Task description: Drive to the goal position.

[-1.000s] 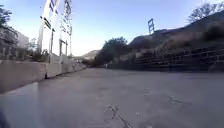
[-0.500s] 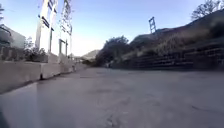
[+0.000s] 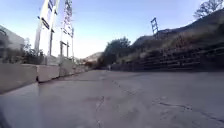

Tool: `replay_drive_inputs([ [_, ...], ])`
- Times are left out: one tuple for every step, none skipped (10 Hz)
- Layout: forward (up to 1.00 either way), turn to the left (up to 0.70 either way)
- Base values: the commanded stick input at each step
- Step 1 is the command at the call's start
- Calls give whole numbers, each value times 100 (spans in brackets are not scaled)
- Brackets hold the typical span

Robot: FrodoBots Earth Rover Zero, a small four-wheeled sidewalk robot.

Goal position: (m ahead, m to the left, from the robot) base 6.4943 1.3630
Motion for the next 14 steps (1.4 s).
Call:
replay_drive_inputs([
  [70, 0],
  [70, 0],
  [70, 0],
  [70, 0],
  [70, 0],
  [70, 0],
  [70, 0],
  [70, 0],
  [70, 0],
  [70, 0],
  [70, 0],
  [70, 0],
  [70, 27],
  [70, 27],
])
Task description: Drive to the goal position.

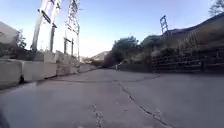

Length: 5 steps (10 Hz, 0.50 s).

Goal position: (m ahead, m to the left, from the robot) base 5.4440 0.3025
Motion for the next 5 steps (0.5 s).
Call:
replay_drive_inputs([
  [70, 26],
  [70, 16],
  [70, 6],
  [70, 0],
  [70, 0],
])
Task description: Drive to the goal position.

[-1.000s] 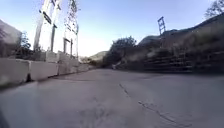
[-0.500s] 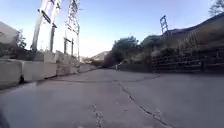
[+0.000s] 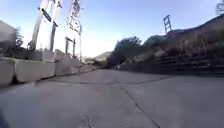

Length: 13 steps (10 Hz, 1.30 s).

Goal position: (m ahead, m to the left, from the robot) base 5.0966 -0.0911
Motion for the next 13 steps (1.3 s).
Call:
replay_drive_inputs([
  [70, 0],
  [70, 0],
  [70, 0],
  [70, 0],
  [70, 0],
  [70, 0],
  [70, 0],
  [70, 0],
  [70, 0],
  [70, 0],
  [70, 0],
  [70, 0],
  [70, 0],
])
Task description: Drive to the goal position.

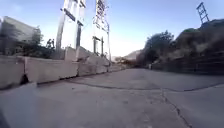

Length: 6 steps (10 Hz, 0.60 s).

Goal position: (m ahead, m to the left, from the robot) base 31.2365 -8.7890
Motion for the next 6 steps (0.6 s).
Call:
replay_drive_inputs([
  [70, 0],
  [70, 0],
  [70, 0],
  [70, 0],
  [70, 0],
  [70, 0],
])
